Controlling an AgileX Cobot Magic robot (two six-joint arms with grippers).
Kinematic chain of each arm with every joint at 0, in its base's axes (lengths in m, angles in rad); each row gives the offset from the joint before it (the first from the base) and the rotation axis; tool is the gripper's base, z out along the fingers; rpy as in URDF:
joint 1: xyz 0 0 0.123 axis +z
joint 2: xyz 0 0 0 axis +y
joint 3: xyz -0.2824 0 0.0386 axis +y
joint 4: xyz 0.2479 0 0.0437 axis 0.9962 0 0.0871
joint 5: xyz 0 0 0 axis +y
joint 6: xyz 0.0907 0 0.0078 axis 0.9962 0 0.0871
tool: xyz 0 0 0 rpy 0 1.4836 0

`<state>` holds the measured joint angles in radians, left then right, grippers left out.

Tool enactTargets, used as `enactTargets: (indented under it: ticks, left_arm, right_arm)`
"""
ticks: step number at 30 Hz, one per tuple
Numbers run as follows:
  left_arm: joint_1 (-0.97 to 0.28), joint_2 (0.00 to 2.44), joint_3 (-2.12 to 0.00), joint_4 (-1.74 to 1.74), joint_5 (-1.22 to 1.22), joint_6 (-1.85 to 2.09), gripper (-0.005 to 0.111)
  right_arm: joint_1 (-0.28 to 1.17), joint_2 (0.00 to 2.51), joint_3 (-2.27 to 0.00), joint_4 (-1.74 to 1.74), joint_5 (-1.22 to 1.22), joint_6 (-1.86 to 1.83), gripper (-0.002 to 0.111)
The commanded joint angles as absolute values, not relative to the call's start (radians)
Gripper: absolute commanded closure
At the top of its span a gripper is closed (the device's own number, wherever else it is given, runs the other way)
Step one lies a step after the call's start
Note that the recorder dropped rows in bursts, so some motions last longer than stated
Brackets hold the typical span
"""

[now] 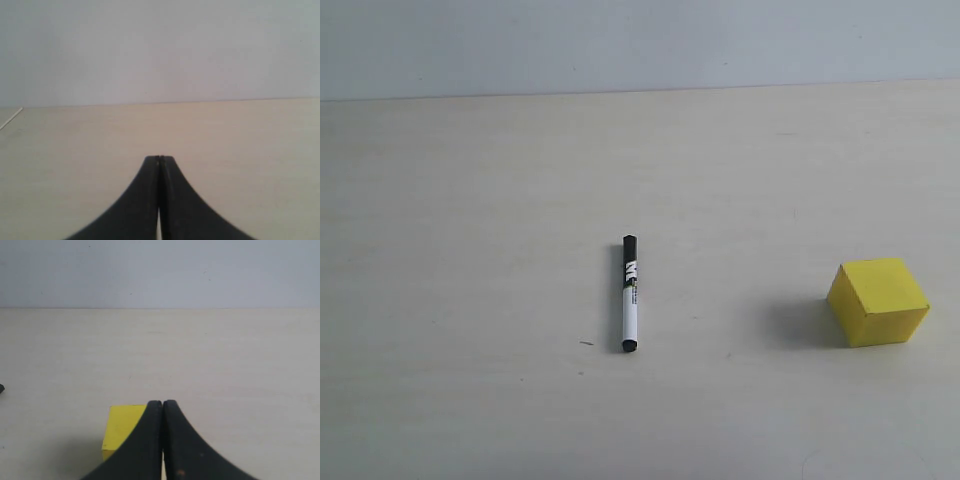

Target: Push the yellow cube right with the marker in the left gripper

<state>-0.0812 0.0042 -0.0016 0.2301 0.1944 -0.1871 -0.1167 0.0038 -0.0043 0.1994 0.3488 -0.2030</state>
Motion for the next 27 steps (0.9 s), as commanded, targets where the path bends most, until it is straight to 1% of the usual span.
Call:
enactTargets:
  ticks: [1, 4, 27]
  left_arm:
    - [-0.079, 0.000, 0.000, 0.226, 0.310, -0.190, 0.107]
    - [-0.079, 0.000, 0.000, 0.228, 0.376, -0.190, 0.107]
    - [-0.079, 0.000, 0.000, 0.232, 0.371, -0.190, 0.107]
  right_arm:
    - [-0.123, 0.000, 0.000, 0.202, 0.334, -0.204, 0.108]
    - [-0.123, 0.000, 0.000, 0.202, 0.334, -0.204, 0.108]
    - [-0.123, 0.000, 0.000, 0.202, 0.334, -0.204, 0.108]
